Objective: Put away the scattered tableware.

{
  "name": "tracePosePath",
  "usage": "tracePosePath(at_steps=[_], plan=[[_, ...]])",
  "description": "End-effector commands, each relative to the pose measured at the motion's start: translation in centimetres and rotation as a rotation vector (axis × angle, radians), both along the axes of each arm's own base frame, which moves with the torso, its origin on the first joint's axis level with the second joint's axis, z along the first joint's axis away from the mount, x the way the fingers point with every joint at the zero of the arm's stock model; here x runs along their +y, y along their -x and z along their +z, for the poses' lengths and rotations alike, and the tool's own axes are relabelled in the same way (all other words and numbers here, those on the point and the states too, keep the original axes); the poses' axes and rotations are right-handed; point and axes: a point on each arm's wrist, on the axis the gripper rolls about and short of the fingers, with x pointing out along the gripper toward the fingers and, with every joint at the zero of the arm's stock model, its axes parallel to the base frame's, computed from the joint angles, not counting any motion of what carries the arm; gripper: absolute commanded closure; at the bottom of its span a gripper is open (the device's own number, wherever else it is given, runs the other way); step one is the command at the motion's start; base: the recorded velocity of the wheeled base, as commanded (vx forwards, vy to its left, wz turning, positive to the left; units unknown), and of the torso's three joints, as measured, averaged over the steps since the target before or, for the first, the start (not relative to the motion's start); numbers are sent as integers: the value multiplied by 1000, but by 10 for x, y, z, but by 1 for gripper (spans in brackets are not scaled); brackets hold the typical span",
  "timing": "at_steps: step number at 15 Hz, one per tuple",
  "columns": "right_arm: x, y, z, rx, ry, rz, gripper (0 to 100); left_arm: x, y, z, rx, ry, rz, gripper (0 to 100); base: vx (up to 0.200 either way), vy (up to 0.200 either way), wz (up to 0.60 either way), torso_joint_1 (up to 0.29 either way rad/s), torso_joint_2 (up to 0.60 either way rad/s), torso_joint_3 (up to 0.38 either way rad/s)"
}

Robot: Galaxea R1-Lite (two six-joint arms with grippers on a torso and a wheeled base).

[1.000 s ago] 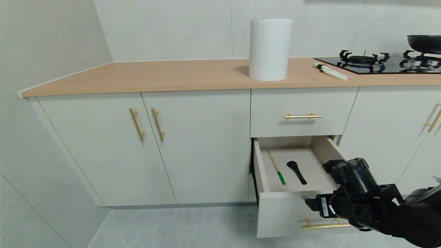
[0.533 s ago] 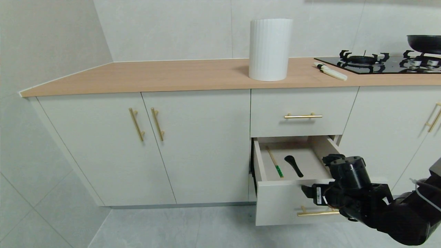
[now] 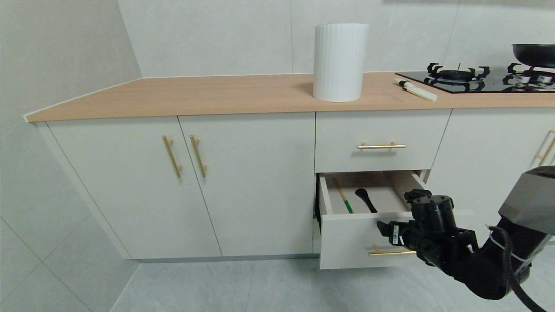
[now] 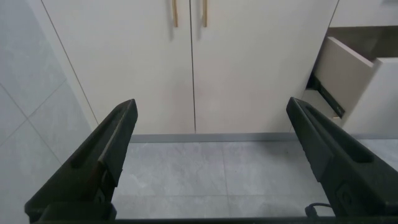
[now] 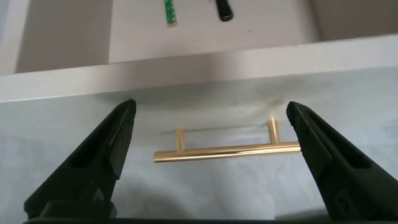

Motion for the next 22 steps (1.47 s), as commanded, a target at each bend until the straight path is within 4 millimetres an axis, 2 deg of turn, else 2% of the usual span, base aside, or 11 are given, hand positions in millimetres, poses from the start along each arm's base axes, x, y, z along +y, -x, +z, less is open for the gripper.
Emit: tracePosePath(at_steps=[1, 4, 11, 14, 16, 17, 22], plan=[[-1, -18, -12, 4, 9, -15, 0, 0, 0, 0, 0, 0, -1, 0, 0, 0, 0, 0, 0, 0], [0, -34, -11, -29, -5, -20, 0, 0, 0, 0, 0, 0, -1, 0, 0, 0, 0, 0, 0, 0], [12, -79, -23, -99, 50, 14, 0, 0, 0, 0, 0, 0, -1, 0, 0, 0, 0, 0, 0, 0], [16, -91, -34, -105, 48, 11, 0, 0, 0, 0, 0, 0, -1, 0, 0, 0, 0, 0, 0, 0], [16, -92, -34, -108, 46, 11, 0, 0, 0, 0, 0, 0, -1, 0, 0, 0, 0, 0, 0, 0], [19, -100, -34, -129, 37, 6, 0, 0, 0, 0, 0, 0, -1, 0, 0, 0, 0, 0, 0, 0], [6, -124, -46, -175, 28, -46, 0, 0, 0, 0, 0, 0, -1, 0, 0, 0, 0, 0, 0, 0]])
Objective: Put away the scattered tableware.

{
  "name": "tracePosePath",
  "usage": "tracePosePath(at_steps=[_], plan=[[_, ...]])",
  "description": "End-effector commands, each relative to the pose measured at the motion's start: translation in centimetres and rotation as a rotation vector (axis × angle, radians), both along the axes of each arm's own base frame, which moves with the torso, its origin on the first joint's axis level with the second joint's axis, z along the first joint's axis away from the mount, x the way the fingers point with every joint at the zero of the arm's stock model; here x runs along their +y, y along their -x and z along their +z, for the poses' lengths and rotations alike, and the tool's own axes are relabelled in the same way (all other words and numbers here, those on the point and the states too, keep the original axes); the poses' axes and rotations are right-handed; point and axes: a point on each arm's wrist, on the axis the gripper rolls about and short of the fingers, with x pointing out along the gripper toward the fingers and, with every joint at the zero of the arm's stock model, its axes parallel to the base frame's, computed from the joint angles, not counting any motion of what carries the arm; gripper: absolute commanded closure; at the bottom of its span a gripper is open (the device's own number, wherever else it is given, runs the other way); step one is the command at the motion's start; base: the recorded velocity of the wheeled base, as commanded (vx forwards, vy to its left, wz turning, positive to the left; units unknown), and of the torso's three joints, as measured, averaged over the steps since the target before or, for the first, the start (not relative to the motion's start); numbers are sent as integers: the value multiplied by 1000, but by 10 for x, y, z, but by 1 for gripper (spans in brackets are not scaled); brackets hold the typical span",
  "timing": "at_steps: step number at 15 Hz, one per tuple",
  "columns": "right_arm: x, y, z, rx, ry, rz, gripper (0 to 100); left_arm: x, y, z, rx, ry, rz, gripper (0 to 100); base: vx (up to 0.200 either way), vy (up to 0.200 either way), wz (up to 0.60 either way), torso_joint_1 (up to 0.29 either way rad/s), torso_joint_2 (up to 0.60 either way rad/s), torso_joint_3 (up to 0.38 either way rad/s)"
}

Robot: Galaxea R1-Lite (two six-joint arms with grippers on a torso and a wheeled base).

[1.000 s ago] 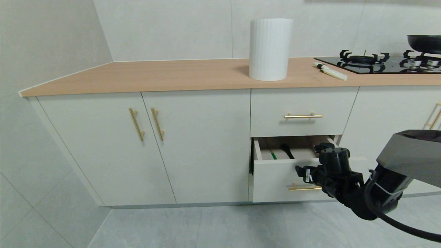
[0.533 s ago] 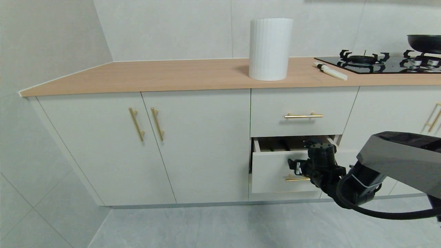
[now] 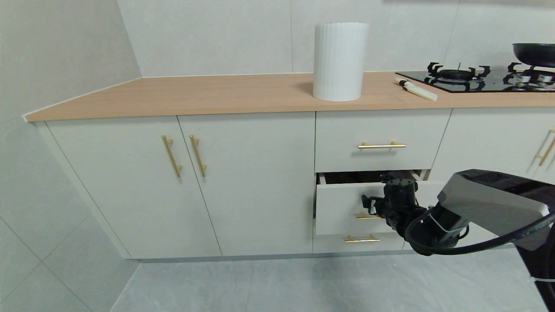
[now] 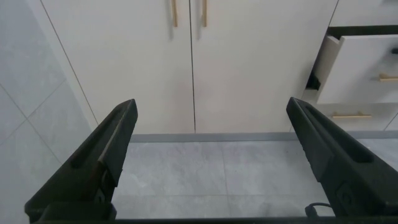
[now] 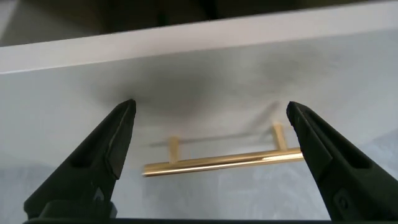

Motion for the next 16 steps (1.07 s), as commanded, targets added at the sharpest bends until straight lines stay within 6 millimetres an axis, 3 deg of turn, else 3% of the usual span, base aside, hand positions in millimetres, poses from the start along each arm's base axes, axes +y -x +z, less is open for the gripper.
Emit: tracePosePath(at_steps=[1, 6, 16], plan=[[-5, -8, -12, -9, 0, -14, 0, 0, 0, 0, 0, 0, 1, 0, 0, 0, 0, 0, 0, 0], [-12, -32, -22, -87, -7, -86, 0, 0, 0, 0, 0, 0, 1, 0, 0, 0, 0, 0, 0, 0], [-30, -58, -30, -148, -4, -184, 0, 0, 0, 0, 0, 0, -1, 0, 0, 0, 0, 0, 0, 0]])
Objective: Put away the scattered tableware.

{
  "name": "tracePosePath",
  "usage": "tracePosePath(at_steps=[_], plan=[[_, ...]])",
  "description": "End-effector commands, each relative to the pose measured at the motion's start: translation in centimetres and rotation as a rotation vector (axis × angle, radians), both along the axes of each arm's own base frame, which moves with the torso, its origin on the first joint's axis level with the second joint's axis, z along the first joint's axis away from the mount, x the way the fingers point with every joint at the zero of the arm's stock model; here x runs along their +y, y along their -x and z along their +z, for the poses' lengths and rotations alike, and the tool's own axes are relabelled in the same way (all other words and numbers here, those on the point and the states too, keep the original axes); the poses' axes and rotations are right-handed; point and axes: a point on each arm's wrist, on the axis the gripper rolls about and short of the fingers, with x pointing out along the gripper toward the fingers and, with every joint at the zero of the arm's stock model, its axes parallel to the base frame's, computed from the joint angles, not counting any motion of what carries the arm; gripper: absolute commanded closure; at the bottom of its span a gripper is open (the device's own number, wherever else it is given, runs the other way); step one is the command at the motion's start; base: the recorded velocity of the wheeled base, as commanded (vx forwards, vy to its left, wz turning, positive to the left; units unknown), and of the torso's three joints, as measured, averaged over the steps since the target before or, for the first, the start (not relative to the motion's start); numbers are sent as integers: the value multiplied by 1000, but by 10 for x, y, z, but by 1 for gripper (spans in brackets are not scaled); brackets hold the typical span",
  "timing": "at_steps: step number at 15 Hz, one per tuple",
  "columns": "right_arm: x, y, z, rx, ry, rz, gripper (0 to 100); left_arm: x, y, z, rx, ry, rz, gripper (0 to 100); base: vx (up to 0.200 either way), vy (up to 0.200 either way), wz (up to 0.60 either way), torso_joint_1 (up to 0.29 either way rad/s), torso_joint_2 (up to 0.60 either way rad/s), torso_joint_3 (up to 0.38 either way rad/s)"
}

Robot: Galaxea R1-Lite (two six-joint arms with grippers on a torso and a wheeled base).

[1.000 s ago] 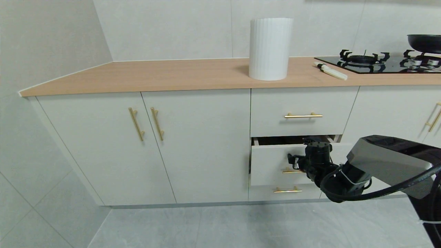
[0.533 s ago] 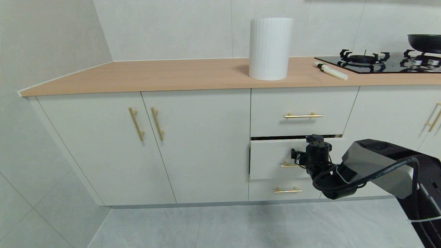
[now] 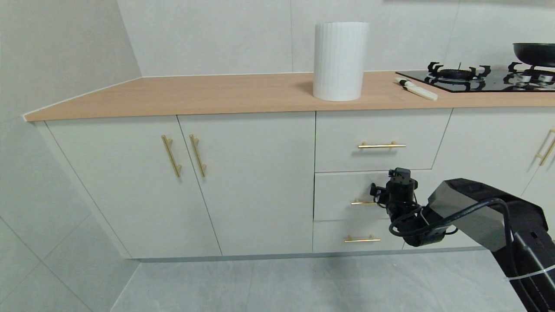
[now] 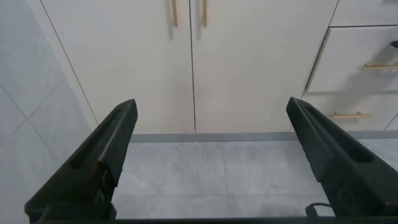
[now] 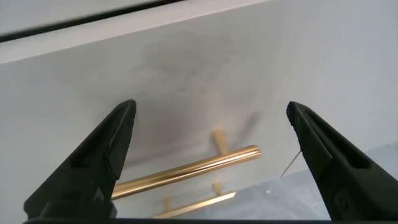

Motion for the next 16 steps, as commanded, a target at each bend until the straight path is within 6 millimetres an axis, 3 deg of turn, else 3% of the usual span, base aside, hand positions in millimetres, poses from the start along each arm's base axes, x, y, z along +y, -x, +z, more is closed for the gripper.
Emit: tracePosePath(at_steps=[1, 16], plan=[[-2, -2, -4, 1, 0, -5, 0, 0, 0, 0, 0, 0, 2, 0, 0, 0, 0, 0, 0, 0], [-14, -14, -3, -38, -1, -58, 0, 0, 0, 0, 0, 0, 0, 0, 0, 0, 0, 0, 0, 0]])
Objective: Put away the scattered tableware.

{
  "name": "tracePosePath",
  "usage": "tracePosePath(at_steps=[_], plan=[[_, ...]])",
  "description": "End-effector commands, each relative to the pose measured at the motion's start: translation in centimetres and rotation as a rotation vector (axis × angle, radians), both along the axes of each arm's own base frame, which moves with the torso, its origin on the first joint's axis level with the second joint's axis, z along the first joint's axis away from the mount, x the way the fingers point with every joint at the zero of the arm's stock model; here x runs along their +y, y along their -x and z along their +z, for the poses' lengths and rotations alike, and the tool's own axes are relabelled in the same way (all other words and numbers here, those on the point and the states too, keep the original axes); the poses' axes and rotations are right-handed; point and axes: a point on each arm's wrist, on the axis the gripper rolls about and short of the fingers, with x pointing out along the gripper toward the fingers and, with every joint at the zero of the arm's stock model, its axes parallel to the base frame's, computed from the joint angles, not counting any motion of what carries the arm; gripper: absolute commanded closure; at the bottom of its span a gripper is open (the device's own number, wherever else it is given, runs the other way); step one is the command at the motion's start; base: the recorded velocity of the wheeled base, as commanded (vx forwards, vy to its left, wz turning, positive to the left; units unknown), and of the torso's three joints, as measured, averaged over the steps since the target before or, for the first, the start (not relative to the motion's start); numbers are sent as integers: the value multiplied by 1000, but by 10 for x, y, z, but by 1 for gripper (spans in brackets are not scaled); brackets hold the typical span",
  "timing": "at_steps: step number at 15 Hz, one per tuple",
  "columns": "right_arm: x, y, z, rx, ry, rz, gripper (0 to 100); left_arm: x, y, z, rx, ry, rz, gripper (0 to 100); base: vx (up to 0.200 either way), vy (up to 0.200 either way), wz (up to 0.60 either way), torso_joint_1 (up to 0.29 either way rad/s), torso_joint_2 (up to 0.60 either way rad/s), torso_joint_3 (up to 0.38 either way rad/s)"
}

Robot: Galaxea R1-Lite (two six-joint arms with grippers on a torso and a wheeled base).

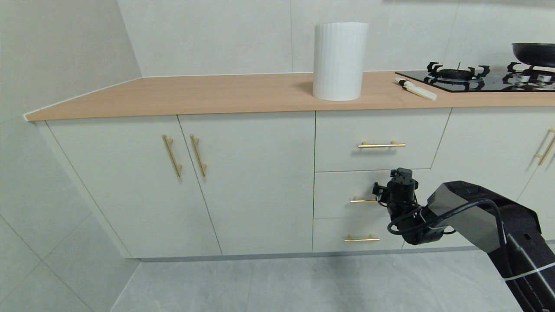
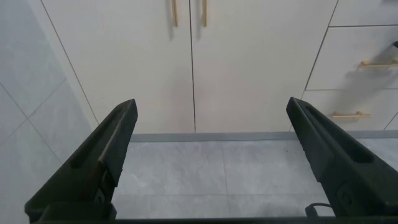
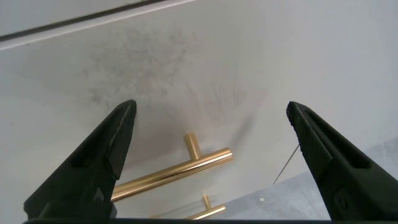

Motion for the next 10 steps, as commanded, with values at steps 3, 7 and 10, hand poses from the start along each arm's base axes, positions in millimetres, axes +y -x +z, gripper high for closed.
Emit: tracePosePath(at_steps=[3, 7, 10], plan=[[-1, -1, 2, -9, -1, -11, 0, 0, 0, 0, 1, 0, 0, 0, 0, 0, 0, 0, 0, 0], [-2, 9, 4, 20, 7, -23, 0, 0, 0, 0, 1, 0, 0, 0, 0, 0, 0, 0, 0, 0], [-7, 43, 30, 63, 7, -7, 0, 0, 0, 0, 1, 0, 1, 0, 0, 0, 0, 0, 0, 0]])
